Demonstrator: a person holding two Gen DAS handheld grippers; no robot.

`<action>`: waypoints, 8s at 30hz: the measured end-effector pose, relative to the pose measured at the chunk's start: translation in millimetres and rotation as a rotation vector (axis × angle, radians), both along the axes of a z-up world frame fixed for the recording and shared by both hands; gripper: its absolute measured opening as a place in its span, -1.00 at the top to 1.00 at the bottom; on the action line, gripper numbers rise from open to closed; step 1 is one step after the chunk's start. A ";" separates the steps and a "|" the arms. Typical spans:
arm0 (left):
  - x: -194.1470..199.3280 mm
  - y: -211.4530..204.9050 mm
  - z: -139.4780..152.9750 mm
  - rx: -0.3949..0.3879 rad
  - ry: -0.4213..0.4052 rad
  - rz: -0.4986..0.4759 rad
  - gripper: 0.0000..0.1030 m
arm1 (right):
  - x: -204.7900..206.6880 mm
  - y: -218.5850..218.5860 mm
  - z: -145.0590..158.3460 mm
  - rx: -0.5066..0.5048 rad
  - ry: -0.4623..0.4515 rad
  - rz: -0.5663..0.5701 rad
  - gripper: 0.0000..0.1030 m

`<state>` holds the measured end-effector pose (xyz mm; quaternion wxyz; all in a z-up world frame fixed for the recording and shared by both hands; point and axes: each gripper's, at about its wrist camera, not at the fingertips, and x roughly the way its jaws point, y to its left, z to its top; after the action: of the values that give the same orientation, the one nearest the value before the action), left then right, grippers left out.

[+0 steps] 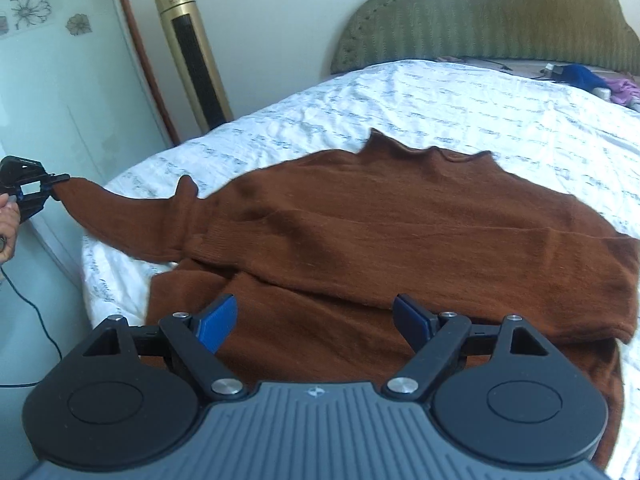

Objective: Fold small clothes

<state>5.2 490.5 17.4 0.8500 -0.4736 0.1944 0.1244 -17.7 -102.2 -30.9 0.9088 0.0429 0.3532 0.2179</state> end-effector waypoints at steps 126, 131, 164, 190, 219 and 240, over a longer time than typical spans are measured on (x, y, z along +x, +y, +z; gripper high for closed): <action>31.7 -317.3 -52.7 0.387 0.276 -0.850 -0.29 | -16.3 -188.1 -25.7 0.015 0.025 -0.344 -0.67; 34.1 -301.9 -81.3 0.249 0.320 -0.824 0.03 | -39.1 -215.2 -39.2 0.146 0.040 -0.386 -0.86; -65.9 -320.1 -126.6 -0.192 0.264 -1.037 0.40 | -172.5 -112.7 -64.3 0.355 0.091 -0.177 -0.60; -119.8 -311.6 -143.8 0.243 0.152 -1.167 0.12 | -235.2 -186.2 -53.3 0.239 0.020 -0.240 -0.88; -135.2 -288.5 -198.5 0.173 0.029 -1.224 -0.26 | -227.5 -215.1 -62.4 0.393 0.013 -0.211 -0.88; -110.6 -246.7 -149.8 0.023 -0.122 -1.097 -0.18 | -91.0 -248.8 -78.7 0.562 0.245 -0.211 -0.24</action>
<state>-105.4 243.8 -132.4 0.8049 -0.2998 0.3617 -0.3624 -108.7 -350.9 -109.6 0.8297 0.3543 0.3798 0.2047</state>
